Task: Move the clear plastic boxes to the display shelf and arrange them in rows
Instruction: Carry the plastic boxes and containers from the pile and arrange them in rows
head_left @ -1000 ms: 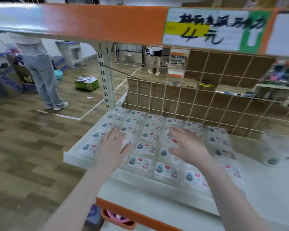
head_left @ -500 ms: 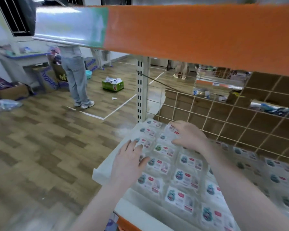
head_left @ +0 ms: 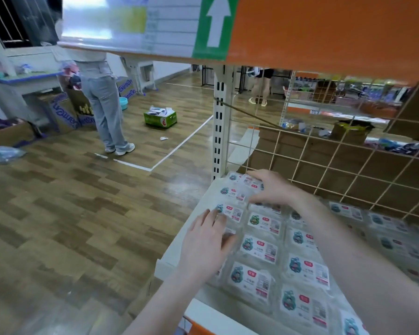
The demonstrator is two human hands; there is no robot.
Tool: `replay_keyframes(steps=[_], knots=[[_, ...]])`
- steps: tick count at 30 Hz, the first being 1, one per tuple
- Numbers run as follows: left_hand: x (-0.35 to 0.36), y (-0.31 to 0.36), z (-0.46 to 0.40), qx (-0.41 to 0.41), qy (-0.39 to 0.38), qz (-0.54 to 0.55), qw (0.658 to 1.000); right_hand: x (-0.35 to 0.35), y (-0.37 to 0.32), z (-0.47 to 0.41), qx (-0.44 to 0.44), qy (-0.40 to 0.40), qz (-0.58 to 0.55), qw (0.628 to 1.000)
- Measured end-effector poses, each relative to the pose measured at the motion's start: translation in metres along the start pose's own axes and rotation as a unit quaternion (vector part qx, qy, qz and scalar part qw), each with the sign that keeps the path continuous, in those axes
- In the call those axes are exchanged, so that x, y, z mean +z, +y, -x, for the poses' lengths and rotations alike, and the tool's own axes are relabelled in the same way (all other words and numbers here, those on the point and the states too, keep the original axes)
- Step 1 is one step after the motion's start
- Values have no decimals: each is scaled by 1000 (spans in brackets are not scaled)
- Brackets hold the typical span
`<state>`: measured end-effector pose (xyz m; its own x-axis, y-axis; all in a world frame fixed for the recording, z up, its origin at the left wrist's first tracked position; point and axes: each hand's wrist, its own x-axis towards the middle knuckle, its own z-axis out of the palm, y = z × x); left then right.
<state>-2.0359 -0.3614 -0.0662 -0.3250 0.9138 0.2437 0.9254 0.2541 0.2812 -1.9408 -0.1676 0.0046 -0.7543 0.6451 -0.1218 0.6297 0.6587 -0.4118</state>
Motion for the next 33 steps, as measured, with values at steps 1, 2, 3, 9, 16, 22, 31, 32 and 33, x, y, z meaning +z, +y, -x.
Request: replay_keyframes(steps=[1, 2, 3, 9, 16, 22, 31, 32, 33], knots=[[-1, 1, 0, 1, 8, 7, 1000, -2, 3, 2, 5, 0, -4, 1000], [-2, 2, 0, 1, 11, 15, 1000, -4, 6, 3, 13, 2, -8, 1000], [-2, 3, 0, -1, 8, 20, 1000, -6, 8, 5, 22, 4, -12, 1000], [0, 1, 0, -8, -19, 34, 999, -8, 9, 17, 39, 0, -18, 999], [-1, 2, 2, -10, 1, 28, 1000, -2, 8, 25, 12, 29, 148, 988], [-6, 4, 2, -14, -19, 40, 999, -26, 9, 19, -55, -99, 54, 992], [-10, 5, 2, -26, -36, 35, 998, -30, 5, 0, -53, -184, 39, 981], [-10, 5, 2, -25, -36, 36, 998, -28, 5, -1, -53, -167, 44, 984], [-9, 5, 3, -25, -34, 36, 998, -25, 5, -1, -51, -143, 62, 986]])
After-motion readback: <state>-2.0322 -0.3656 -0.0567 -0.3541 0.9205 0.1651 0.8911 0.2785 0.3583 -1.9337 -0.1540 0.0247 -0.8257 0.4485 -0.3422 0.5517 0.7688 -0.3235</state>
